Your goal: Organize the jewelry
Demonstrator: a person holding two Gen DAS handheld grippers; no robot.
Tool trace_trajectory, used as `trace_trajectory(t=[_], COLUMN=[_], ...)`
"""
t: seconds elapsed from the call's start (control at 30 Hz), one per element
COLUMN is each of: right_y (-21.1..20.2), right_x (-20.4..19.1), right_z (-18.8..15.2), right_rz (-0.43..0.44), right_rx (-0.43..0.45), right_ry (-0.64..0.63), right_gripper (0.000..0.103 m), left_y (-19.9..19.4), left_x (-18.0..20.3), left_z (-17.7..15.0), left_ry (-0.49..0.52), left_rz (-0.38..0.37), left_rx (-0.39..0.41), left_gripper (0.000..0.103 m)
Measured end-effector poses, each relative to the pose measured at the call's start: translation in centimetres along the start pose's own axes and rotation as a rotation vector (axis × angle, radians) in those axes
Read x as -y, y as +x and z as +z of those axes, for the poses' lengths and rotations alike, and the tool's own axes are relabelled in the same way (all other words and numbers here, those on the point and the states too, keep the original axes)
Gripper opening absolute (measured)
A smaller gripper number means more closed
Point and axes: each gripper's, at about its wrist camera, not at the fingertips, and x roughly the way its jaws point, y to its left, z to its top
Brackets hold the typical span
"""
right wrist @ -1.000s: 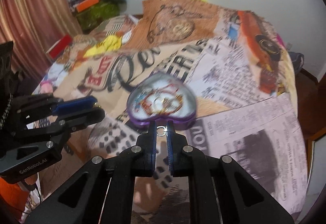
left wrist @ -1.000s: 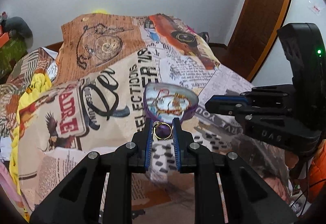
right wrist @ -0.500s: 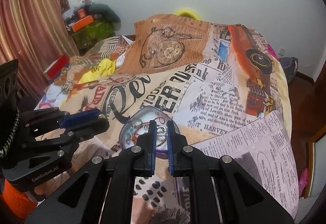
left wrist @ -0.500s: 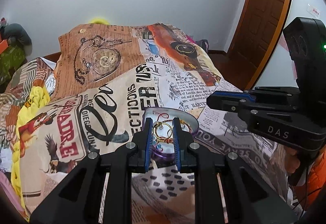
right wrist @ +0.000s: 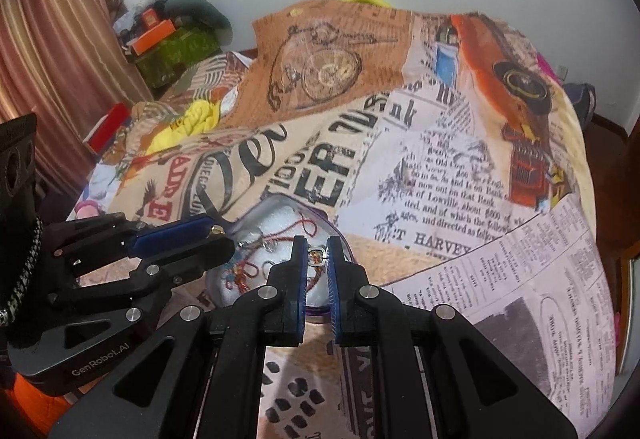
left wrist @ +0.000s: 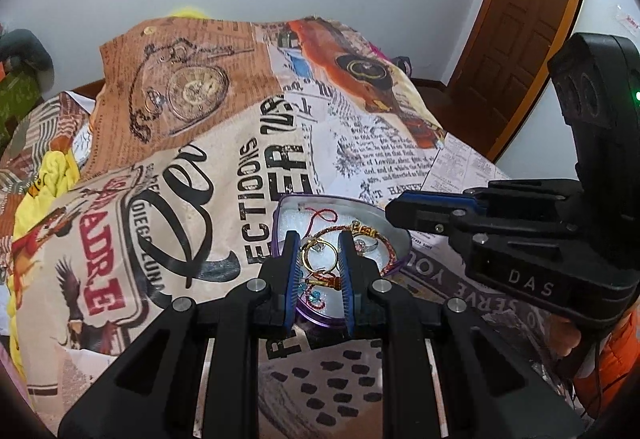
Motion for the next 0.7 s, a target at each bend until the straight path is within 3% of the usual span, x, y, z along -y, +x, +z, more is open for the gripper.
trace_trajectory(t=[0.43, 0.7], right_y=[1.0, 0.4], right_x=[0.4, 0.2], right_z=[-0.8, -0.6], right_rz=[0.006, -0.008], right_rx=[-0.042, -0.046], right_ry=[-0.023, -0.035], right_gripper=[0.008, 0.011], left_y=[1.4, 0.1], left_x=[-0.1, -0.2], left_z=[0.1, 0.3], left_ry=[-0.018, -0.031], left_rz=[-0.014, -0.009], left_rx=[-0.035, -0.016], left_gripper=[0.018, 0.018])
